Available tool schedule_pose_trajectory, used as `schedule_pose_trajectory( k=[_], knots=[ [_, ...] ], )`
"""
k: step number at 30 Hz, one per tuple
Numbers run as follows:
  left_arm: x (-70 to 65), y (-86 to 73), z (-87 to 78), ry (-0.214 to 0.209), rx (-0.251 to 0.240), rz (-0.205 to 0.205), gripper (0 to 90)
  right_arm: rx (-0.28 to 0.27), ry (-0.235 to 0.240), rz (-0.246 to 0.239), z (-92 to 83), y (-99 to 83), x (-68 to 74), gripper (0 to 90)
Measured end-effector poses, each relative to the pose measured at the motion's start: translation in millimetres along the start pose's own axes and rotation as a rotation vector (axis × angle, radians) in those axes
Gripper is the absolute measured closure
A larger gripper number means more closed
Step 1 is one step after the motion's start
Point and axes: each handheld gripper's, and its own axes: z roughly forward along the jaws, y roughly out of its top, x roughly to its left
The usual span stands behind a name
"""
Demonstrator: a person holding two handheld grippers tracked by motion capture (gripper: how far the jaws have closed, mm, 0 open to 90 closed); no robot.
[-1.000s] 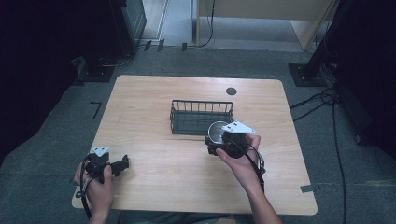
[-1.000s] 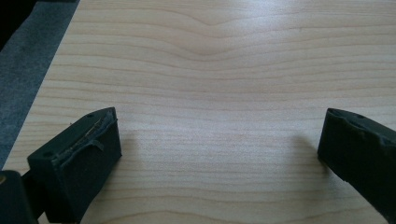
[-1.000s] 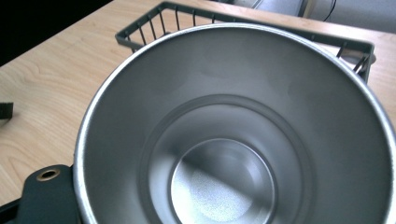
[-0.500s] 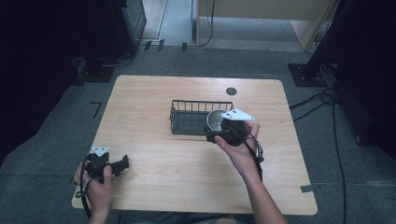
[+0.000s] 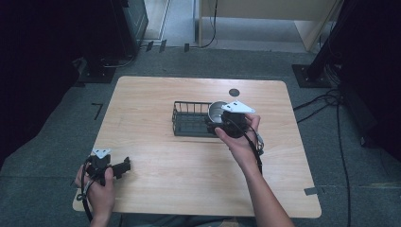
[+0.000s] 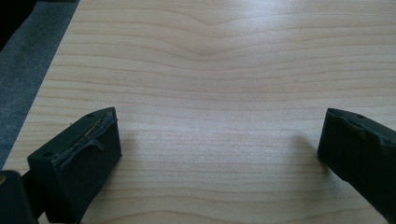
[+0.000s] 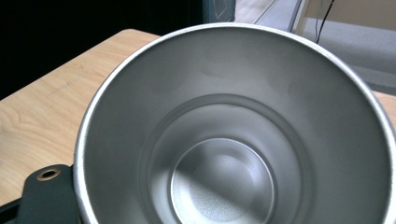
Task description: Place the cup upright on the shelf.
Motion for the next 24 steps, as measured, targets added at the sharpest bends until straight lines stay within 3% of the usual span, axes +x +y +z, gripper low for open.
schedule_pose_trajectory(
  k=[11,24],
  knots=[
    [0.0,0.1,-0.1,0.001,0.002,0.001,0.0,-0.050,-0.051,0.022,20.3,6.2,-13.0,16.8],
    [0.1,0.1,-0.2,0.001,0.003,0.002,0.0,-0.022,-0.092,0.046,44.4,2.9,-24.2,16.8]
  ],
)
